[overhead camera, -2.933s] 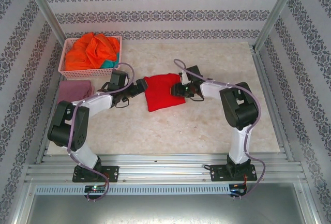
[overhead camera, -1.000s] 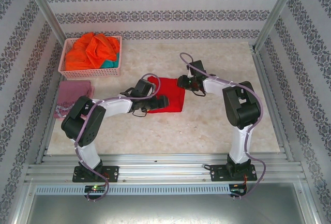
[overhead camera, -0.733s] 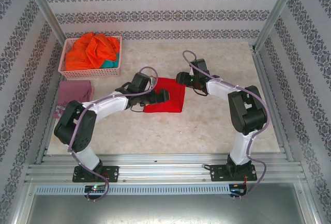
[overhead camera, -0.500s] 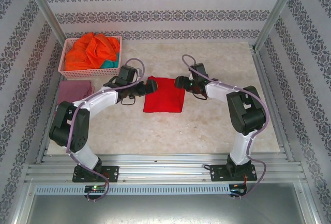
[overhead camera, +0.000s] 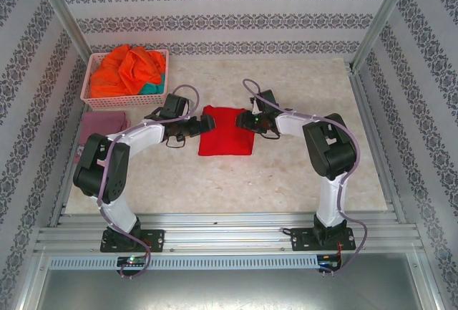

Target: Fold and stack the t-shirts

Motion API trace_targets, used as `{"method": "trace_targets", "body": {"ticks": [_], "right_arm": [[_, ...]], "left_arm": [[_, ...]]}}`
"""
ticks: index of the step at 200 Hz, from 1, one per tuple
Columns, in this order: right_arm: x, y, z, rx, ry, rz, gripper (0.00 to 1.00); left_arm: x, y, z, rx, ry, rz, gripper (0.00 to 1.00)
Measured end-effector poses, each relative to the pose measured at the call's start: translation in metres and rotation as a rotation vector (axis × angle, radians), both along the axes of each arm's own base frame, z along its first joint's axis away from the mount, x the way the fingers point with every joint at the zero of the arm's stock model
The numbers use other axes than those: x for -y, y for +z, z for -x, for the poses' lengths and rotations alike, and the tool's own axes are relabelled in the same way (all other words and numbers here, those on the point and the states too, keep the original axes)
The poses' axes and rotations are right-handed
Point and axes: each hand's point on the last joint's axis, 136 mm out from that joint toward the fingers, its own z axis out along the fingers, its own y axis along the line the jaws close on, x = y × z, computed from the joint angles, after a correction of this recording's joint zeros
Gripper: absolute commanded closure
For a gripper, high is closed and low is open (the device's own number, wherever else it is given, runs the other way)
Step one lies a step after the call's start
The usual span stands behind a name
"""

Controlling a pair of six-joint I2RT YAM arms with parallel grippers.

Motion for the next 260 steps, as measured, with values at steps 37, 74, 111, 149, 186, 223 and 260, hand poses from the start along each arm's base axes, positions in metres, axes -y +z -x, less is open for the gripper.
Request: {"method": "trace_targets", "body": {"ticks": [37,74,111,149,186,223,260], "right_arm": [[-0.003,-0.002,-0.01,-0.002,0.007,-0.032,0.57],[-0.005,-0.001,-0.014,0.006,0.013,-0.05,0.57],[-0.006,-0.002,-0.016,0.013,0.016,-0.057,0.56],[-0.008,-0.001,-0.018,0.022,0.018,-0.063,0.57],[-0.009,-0.001,-0.018,0.024,0.021,-0.068,0.56],[-0.01,-0.001,-0.019,0.029,0.024,-0.074,0.56],[-0.01,0.0,-0.019,0.032,0.025,-0.076,0.56]], "left_arm": [[0.001,-0.025,-0.001,-0.048,-0.006,-0.013,0.25],[0.004,-0.04,-0.009,-0.084,-0.008,-0.018,0.33],[0.008,-0.039,-0.015,-0.08,-0.015,-0.005,0.42],[0.01,-0.037,-0.018,-0.077,-0.018,0.001,0.42],[0.014,-0.042,-0.02,-0.084,-0.02,0.027,0.45],[0.022,-0.039,-0.028,-0.074,0.0,0.086,0.56],[0.025,-0.039,-0.034,-0.064,0.019,0.115,0.73]]}}
